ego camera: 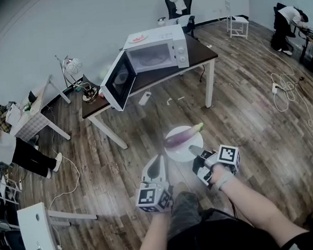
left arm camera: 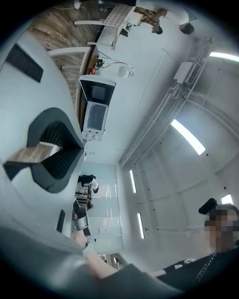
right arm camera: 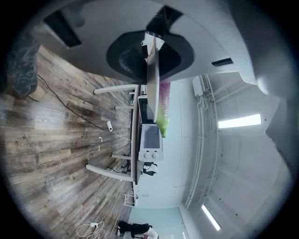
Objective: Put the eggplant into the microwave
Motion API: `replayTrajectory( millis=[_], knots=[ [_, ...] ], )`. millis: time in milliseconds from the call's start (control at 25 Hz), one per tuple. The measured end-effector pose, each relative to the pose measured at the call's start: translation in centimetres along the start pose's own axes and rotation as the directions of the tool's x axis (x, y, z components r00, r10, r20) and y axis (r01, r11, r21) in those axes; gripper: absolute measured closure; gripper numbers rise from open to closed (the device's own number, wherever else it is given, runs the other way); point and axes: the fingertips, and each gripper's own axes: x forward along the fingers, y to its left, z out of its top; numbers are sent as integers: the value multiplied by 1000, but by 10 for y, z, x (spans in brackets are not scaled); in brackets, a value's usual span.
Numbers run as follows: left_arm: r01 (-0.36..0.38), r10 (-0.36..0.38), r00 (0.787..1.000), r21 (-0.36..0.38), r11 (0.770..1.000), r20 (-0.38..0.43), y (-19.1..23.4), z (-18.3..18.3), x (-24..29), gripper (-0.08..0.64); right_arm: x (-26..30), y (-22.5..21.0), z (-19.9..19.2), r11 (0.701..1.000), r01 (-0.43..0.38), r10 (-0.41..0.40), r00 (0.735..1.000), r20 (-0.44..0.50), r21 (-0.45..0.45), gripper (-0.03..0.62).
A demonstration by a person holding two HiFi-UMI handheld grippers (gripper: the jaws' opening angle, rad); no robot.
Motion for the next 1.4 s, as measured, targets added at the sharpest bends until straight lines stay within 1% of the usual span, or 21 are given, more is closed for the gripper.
replayTrajectory(
  millis=[240, 440, 680, 840, 1000, 1400],
  knots=[
    [-13, 13, 1000, -15, 1000, 19, 22, 3, 21, 558, 27, 3, 13, 1000, -2, 2, 1000, -5, -5, 570],
    [-15, 15, 1000, -23, 1000, 12, 46, 5, 45, 558, 58, 3, 27, 1000, 5, -5, 1000, 0, -6, 569],
    [-11, 11, 1000, -23, 1000, 6, 73, 5, 81, 558, 98, 9, 46, 999, -16, 15, 1000, -17, -43, 569],
    [-9, 9, 1000, -20, 1000, 3, 97, 6, 103, 558, 127, 14, 59, 999, -40, 39, 999, -7, -31, 568],
    [-9, 10, 1000, -25, 1000, 5, 118, 12, 127, 558, 155, 16, 73, 999, -35, 34, 999, -3, -21, 568],
    [23, -23, 1000, -20, 1000, 1, 166, 18, 183, 558, 221, 17, 106, 999, -36, 37, 999, 12, -15, 566]
  ],
)
